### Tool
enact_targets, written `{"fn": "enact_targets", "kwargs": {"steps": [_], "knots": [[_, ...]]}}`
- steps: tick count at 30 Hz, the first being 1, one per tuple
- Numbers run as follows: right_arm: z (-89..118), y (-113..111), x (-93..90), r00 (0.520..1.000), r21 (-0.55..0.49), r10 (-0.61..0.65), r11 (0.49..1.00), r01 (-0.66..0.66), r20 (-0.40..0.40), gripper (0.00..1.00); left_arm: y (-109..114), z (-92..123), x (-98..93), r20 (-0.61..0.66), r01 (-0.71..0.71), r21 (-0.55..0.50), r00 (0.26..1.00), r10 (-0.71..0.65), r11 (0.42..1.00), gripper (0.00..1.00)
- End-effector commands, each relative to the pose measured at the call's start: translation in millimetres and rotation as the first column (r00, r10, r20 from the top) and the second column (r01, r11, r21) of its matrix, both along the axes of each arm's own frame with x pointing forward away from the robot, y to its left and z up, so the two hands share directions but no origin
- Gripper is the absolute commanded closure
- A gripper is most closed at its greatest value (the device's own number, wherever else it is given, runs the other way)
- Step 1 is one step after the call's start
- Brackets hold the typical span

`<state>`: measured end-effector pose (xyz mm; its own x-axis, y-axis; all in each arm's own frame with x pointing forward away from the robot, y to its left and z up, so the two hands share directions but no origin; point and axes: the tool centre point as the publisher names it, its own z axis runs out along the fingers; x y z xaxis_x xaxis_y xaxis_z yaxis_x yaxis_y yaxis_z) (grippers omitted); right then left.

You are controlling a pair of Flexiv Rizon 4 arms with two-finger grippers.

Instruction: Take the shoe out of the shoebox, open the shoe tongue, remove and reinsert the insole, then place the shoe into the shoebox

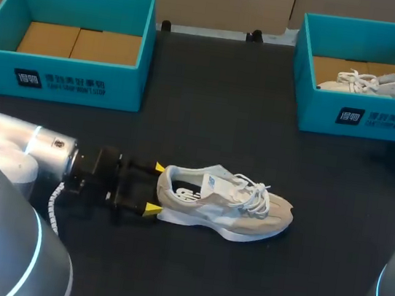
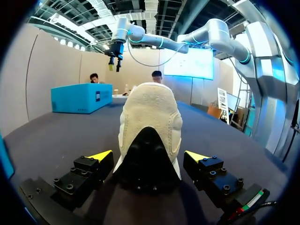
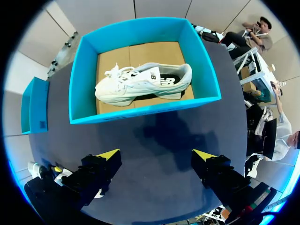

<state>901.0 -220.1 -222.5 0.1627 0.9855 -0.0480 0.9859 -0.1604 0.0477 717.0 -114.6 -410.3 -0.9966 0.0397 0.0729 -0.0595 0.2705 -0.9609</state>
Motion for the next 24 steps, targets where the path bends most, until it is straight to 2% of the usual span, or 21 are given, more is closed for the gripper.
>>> {"fn": "enact_targets", "kwargs": {"steps": [1, 17, 24], "knots": [[-0.3, -0.1, -1.0, 1.0, -0.001, 0.0, 1.0, 0.0, 0.003, 0.0, -6.0, -3.5, 1.7, -0.004, 0.002, 0.0, 1.0, -0.002, 1.0, 0.0], [-0.3, -0.1, -1.0, 1.0, -0.001, 0.0, 1.0, 0.0, 0.003, 0.0, -13.1, -6.7, 5.2, -0.017, 0.004, -0.005, 1.0, -0.004, 1.0, 0.0], [-0.3, -0.1, -1.0, 1.0, -0.001, 0.0, 1.0, 0.0, 0.003, 0.0, -18.0, -5.7, -1.0, -0.02, 0.025, -0.003, 0.999, -0.025, 1.0, 0.0]]}}
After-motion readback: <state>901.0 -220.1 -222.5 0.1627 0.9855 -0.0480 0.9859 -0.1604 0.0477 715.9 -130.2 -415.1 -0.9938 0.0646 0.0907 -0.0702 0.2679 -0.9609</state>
